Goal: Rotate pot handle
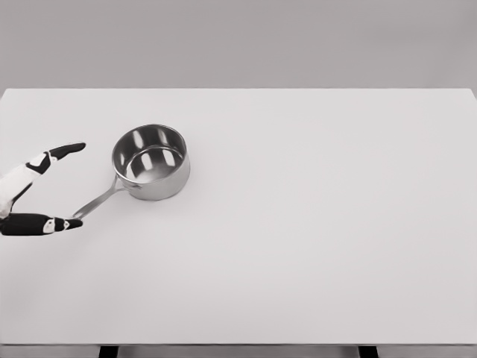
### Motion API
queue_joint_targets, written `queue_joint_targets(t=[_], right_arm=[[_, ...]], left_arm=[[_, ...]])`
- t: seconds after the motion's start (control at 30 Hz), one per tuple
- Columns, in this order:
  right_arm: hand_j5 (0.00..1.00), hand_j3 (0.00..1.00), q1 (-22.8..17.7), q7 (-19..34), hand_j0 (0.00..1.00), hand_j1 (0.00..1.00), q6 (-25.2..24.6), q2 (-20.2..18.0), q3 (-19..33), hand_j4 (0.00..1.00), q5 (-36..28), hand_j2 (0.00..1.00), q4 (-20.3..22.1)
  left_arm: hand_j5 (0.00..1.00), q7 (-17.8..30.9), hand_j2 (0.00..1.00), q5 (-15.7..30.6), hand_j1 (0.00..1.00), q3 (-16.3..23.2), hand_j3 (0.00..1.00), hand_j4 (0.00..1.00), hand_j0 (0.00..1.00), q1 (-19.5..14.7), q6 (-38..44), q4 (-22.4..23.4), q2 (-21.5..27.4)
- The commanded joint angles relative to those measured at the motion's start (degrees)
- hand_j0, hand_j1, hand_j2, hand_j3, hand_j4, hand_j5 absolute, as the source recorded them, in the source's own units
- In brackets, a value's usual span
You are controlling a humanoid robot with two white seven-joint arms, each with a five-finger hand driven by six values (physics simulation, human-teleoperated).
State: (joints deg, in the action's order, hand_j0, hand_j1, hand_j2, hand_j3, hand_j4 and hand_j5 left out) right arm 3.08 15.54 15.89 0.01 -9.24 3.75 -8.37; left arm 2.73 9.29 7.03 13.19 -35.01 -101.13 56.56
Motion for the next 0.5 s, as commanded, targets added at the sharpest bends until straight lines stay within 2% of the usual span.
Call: queue_joint_targets(t=[0.0,0.13,0.27,0.33,0.47], right_arm=[[1.0,1.0,0.0,0.0,1.0,1.0,0.0,0.0,0.0,1.0,0.0,1.0,0.0],[1.0,1.0,0.0,0.0,1.0,1.0,0.0,0.0,0.0,1.0,-0.1,1.0,0.0],[1.0,1.0,0.0,0.0,1.0,1.0,0.0,0.0,0.0,1.0,0.0,1.0,0.0],[1.0,1.0,0.0,0.0,1.0,1.0,0.0,0.0,0.0,1.0,0.0,1.0,0.0],[1.0,1.0,0.0,0.0,1.0,1.0,0.0,0.0,0.0,1.0,0.0,1.0,0.0]], left_arm=[[1.0,0.0,1.0,0.2,1.0,5.0,1.0,1.0,1.0,-0.1,0.0,0.0,-3.0],[1.0,0.2,1.0,0.0,1.0,5.7,1.0,1.0,1.0,-1.0,0.0,0.1,-3.5],[1.0,0.4,1.0,-0.1,1.0,5.7,1.0,1.0,1.0,-4.5,0.0,0.1,-4.6],[1.0,0.4,1.0,-3.0,1.0,5.7,1.0,1.0,1.0,-4.9,0.0,0.1,-7.1],[1.0,0.4,1.0,-4.4,1.0,5.8,1.0,1.0,1.0,-8.5,0.0,0.3,-7.5]])
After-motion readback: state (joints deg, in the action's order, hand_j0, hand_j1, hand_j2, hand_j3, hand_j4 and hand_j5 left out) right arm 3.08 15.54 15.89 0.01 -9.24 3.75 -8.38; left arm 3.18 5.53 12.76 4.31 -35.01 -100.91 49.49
